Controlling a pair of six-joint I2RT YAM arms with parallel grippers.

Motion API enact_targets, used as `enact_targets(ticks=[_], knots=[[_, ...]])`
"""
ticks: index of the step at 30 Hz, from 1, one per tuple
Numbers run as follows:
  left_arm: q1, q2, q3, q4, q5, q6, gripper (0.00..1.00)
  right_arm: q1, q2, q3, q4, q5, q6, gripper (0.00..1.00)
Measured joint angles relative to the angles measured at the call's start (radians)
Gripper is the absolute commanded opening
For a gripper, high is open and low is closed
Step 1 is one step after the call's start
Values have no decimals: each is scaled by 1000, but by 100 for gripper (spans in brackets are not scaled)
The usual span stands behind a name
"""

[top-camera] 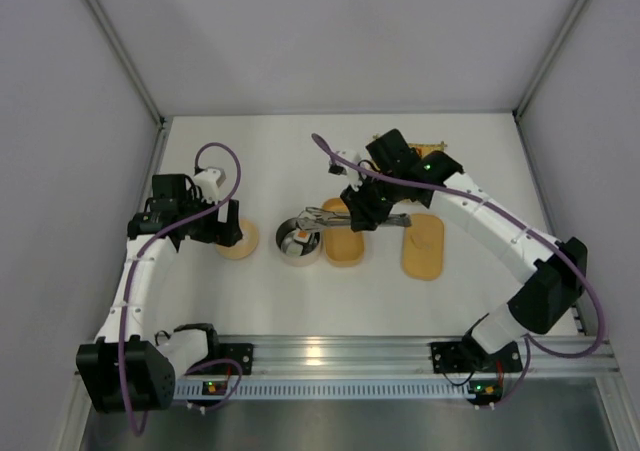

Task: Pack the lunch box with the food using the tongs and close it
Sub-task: Place the fake food in the packing box.

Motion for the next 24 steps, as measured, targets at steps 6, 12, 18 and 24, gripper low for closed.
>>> enact_targets(ticks=[6, 12, 18, 24], knots=[[0, 0, 0, 0, 0, 0, 98, 90, 86, 26, -5, 33, -18, 28], [0, 0, 0, 0, 0, 2, 98, 127, 122, 34, -9, 35, -20, 28], [0, 0, 0, 0, 0, 4, 98, 127, 140, 51, -15, 36, -19, 28], [1, 0, 0, 0, -1, 5, 98, 127, 171, 60, -22, 35, -18, 29]])
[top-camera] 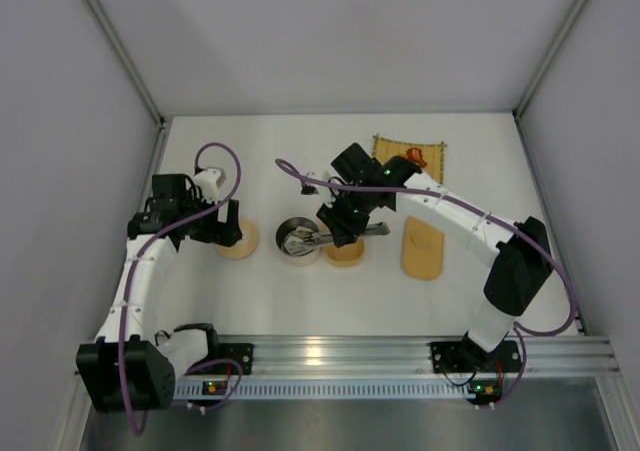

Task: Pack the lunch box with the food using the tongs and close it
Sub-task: Place the fake food in the packing box, then pick up the fake food from the plate.

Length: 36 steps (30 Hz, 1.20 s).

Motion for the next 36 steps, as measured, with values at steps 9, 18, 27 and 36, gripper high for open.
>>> enact_targets(ticks=[9, 18, 27, 36], knots=[[0, 0, 0, 0, -1, 1, 98, 0, 27, 2, 0, 0, 8, 42], [1, 0, 0, 0, -1, 1, 98, -9, 48, 22, -1, 0, 19, 55], [1, 0, 0, 0, -1, 1, 98, -10, 48, 41, -6, -8, 26, 55], [1, -3, 0, -4, 0, 8, 98, -83, -10, 121, -4, -32, 38, 50]])
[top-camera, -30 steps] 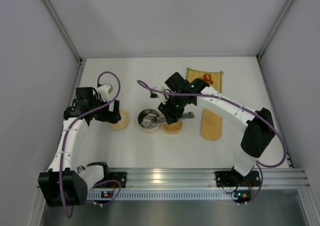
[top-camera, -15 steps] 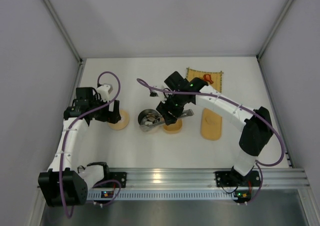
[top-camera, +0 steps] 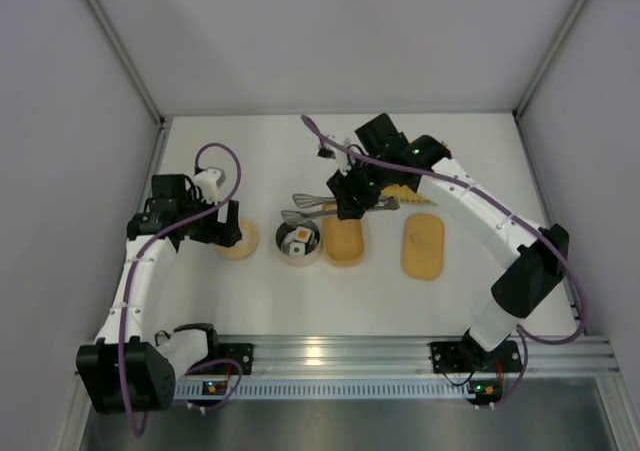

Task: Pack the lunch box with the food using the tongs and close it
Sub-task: Pick up the fake food from the plate.

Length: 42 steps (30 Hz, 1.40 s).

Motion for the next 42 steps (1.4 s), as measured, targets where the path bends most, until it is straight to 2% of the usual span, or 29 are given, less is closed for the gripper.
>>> enact_targets(ticks=[1, 8, 13, 19, 25, 42], knots=[[0, -2, 0, 0, 0, 0, 98, -10, -8, 1, 0, 0, 1, 50], [0, -12, 15, -10, 5, 7, 98, -294, -136, -44, 26, -21, 50, 45], [0, -13, 29, -13, 13, 11, 98, -478, -201, -143, 57, 43, 65, 41], [0, -12, 33, -15, 16, 11, 98, -626, -198, -208, 77, 124, 76, 40], [0, -11, 33, -16, 15, 10, 98, -662, -153, -253, 120, 186, 142, 41], [0, 6, 33, -8, 0, 9, 98, -651, 55, -219, 201, 227, 380, 45]])
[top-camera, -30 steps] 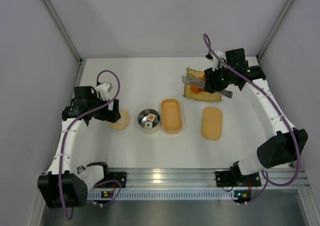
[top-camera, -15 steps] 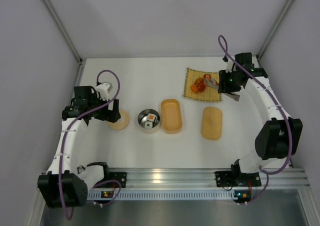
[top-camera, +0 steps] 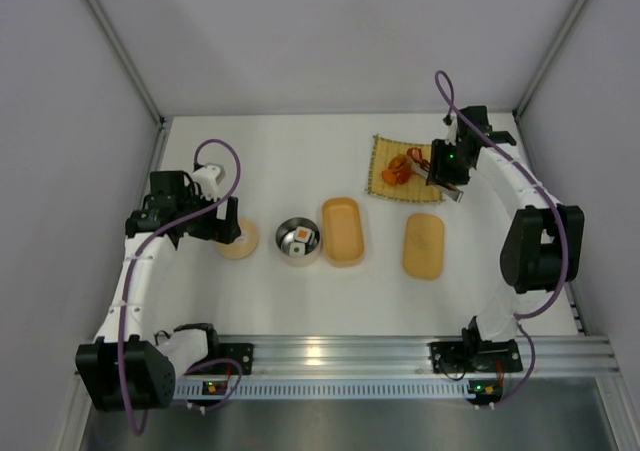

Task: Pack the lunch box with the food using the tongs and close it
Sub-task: Pick up the fake food from the plate.

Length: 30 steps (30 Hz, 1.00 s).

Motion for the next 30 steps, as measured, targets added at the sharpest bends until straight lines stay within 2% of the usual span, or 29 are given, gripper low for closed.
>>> enact_targets(ticks=[14, 21, 28, 30], knots=[[0, 12, -19, 16, -12, 0, 98, 2, 74, 35, 24, -60, 76, 45], [0, 28, -19, 23, -15, -1, 98, 1, 84, 35, 23, -81, 90, 31], [0, 35, -18, 23, -15, -7, 98, -21, 84, 42, 3, -110, 88, 1], [0, 35, -18, 22, -15, -8, 98, -36, 82, 55, -15, -130, 85, 0]])
